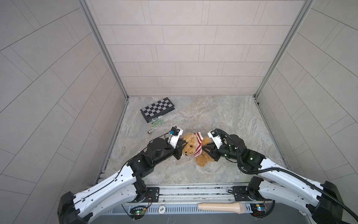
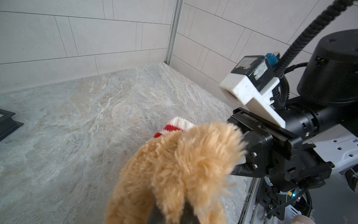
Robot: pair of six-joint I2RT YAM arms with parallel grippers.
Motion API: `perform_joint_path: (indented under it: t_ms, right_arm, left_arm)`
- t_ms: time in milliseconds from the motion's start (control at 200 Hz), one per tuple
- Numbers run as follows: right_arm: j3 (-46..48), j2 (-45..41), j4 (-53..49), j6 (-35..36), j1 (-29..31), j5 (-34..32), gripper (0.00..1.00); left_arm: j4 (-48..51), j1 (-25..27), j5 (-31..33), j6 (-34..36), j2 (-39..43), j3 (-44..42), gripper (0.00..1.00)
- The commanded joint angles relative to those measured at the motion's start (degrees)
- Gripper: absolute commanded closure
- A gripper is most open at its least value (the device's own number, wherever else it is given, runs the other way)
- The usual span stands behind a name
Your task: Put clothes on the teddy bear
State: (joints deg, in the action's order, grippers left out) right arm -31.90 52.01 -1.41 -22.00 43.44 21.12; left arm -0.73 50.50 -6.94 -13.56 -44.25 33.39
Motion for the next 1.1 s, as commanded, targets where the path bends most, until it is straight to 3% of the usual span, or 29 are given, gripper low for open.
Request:
perform_joint_path:
  t_ms: [0,400,706,1001,1096]
  right_arm:
    - [-0.86,1.05,3.28,0.38,-0.04,-0.82,0.79]
    - [-1.67,4.47,7.36,0.23,0.06,0.13,0.85]
    - [-2.36,7.04,10.34,-0.81,1.56,1.29,0.83]
    - [-2.82,5.36,8.51,0.2,1.91,-2.2,1.0]
    - [-2.37,2.41,7.46,0.51,1.89,-5.01,1.0]
  left_arm:
    - [-4.52,-0.28,-1.4,-0.75,1.1,0.0,1.0]
    - [-5.24,-0.31,-2.06,-1.69,2.38,-0.69,1.0]
    - [-5.0,-0.31,-1.2,-1.91,3.03,-0.64,1.0]
    - [-3.95,-0.29,-0.45,-1.74,4.66,-0.92,1.0]
    - [-2.52,-0.31,0.21,-0.91,5.27,-0.9,1.0]
